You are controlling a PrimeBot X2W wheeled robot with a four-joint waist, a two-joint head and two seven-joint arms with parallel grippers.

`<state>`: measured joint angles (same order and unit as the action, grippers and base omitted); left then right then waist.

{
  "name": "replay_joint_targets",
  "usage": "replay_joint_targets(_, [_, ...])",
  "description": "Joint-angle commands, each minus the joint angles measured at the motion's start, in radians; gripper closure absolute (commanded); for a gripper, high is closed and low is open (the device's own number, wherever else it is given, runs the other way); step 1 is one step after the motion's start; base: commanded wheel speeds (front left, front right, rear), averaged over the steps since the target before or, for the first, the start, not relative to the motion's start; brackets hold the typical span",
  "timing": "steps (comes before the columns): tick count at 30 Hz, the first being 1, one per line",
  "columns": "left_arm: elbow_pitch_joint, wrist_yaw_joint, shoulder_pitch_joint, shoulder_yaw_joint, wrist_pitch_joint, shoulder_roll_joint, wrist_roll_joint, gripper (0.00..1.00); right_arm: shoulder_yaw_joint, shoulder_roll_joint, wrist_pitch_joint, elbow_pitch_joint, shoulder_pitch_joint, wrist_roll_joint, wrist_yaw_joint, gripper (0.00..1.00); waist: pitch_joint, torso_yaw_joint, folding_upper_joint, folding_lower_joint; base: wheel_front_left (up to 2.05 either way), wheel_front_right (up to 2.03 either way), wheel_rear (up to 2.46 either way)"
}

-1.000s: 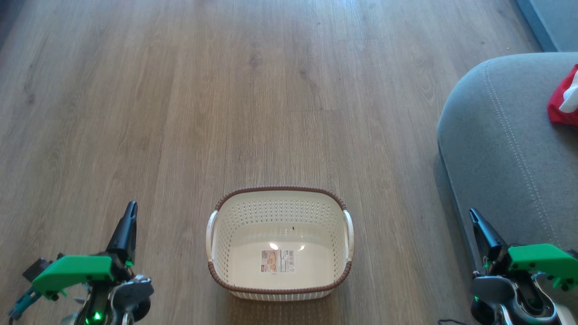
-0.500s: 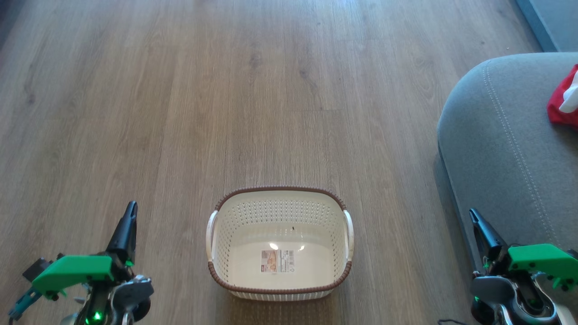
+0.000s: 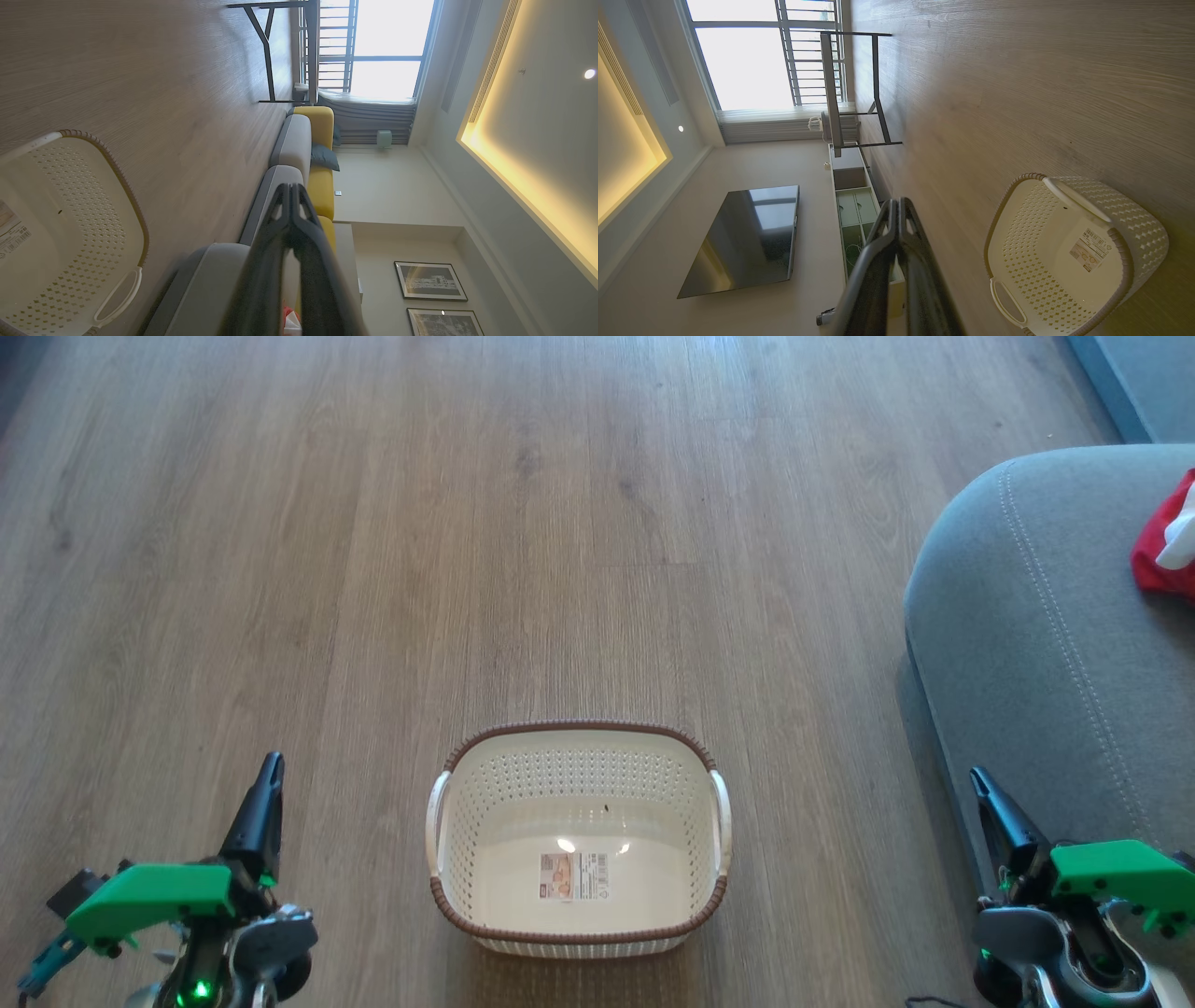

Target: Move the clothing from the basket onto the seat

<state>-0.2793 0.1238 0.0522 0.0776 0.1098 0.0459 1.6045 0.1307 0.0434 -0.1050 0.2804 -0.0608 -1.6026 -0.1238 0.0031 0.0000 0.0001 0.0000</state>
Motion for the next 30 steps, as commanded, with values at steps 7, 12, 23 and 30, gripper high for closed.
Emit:
replay_joint_targets(7, [0.034, 0.007, 0.056, 0.036, 0.003, 0.004, 0.004, 1.0, -0.017, 0.007, -0.008, -0.036, -0.047, -0.006, -0.007, 1.0, 0.0, 0.0, -0.0001, 0.0, 0.0, 0.0, 0.0])
replay_joint_targets(12, [0.034, 0.007, 0.056, 0.036, 0.003, 0.004, 0.004, 1.0, -0.017, 0.007, -0.008, -0.036, -0.047, -0.006, -0.007, 1.0, 0.0, 0.0, -0.0001, 0.0, 0.0, 0.0, 0.0])
replay_joint_targets(23, [0.034, 0.007, 0.056, 0.036, 0.003, 0.004, 0.004, 1.0, -0.017, 0.007, -0.008, -0.036, -0.047, -0.006, -0.007, 1.0, 0.0, 0.0, -0.0001, 0.0, 0.0, 0.0, 0.0])
replay_joint_targets(30, [0.034, 0.007, 0.056, 0.036, 0.003, 0.004, 0.004, 1.0, -0.017, 0.007, -0.008, -0.036, -0.047, -0.006, -0.007, 1.0, 0.0, 0.0, -0.0001, 0.0, 0.0, 0.0, 0.0])
